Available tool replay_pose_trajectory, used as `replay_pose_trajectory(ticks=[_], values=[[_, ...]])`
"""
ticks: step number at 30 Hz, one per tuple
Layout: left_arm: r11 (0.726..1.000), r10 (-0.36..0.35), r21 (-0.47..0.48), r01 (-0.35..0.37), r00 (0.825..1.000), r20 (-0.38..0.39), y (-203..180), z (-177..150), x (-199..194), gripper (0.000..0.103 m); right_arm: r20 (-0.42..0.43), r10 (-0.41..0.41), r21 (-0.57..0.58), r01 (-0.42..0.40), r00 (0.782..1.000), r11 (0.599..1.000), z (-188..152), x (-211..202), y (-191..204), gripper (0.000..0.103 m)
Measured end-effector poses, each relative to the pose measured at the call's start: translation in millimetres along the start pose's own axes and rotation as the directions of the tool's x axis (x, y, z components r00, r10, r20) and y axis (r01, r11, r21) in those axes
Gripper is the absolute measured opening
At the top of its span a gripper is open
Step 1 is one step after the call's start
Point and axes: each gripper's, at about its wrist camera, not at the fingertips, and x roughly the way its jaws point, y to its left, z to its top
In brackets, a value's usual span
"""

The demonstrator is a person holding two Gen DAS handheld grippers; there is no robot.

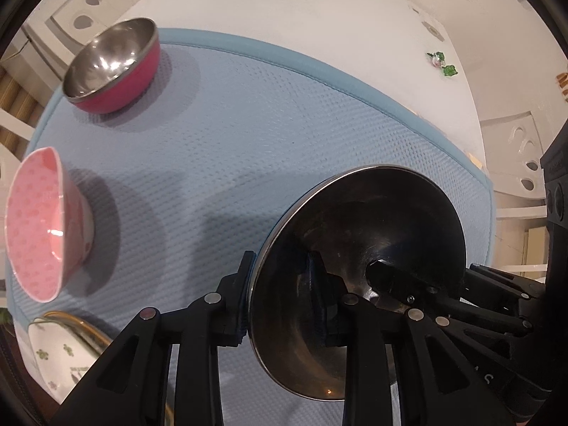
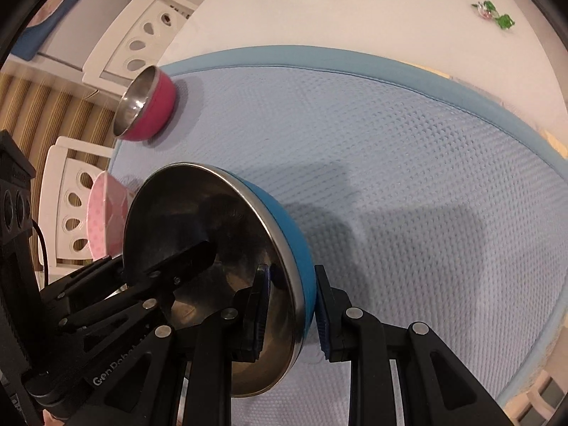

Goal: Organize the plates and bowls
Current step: 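Lift the blue steel bowl with the right tool and carry it toward the stack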

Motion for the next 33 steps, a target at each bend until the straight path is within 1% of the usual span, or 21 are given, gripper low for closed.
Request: replay_pose_trajectory(ticks=[7, 11, 14, 18, 22, 27, 33], values=[[0.999, -0.037, 0.019, 0.036, 0.999, 0.021, 15, -3, -24, 0.025, 0.032, -0.016, 0.007, 0.016, 0.999, 1.000, -6, -16, 27, 0.023], [0.996, -0.072, 0.045, 0.071, 0.997, 0.023, 24, -2, -37, 0.025, 0.064, -0.038, 0.046, 0.035, 0.997, 0.998, -12, -25, 44, 0.023], [0.995, -0.075, 0.066, 0.073, 0.997, 0.032, 34, -2, -47, 0.025, 0.069, -0.046, 0.059, 0.042, 0.997, 0.997, -15, -26, 59, 0.023], [0.993, -0.093, 0.077, 0.091, 0.995, 0.026, 51, -1, -56, 0.025, 0.072, -0.059, 0.074, 0.054, 0.996, 0.996, -16, -24, 82, 0.023], [0.992, -0.105, 0.075, 0.102, 0.994, 0.029, 76, 0, -66, 0.028, 0.075, -0.065, 0.067, 0.060, 0.995, 0.996, -11, -22, 110, 0.023], [0.992, -0.109, 0.074, 0.105, 0.993, 0.048, 107, 8, -82, 0.028, 0.087, -0.081, 0.042, 0.077, 0.993, 0.996, -2, -20, 147, 0.023], [0.992, -0.116, 0.067, 0.111, 0.991, 0.069, 150, 27, -98, 0.028, 0.092, -0.088, 0.005, 0.088, 0.992, 0.996, 15, -14, 192, 0.024]])
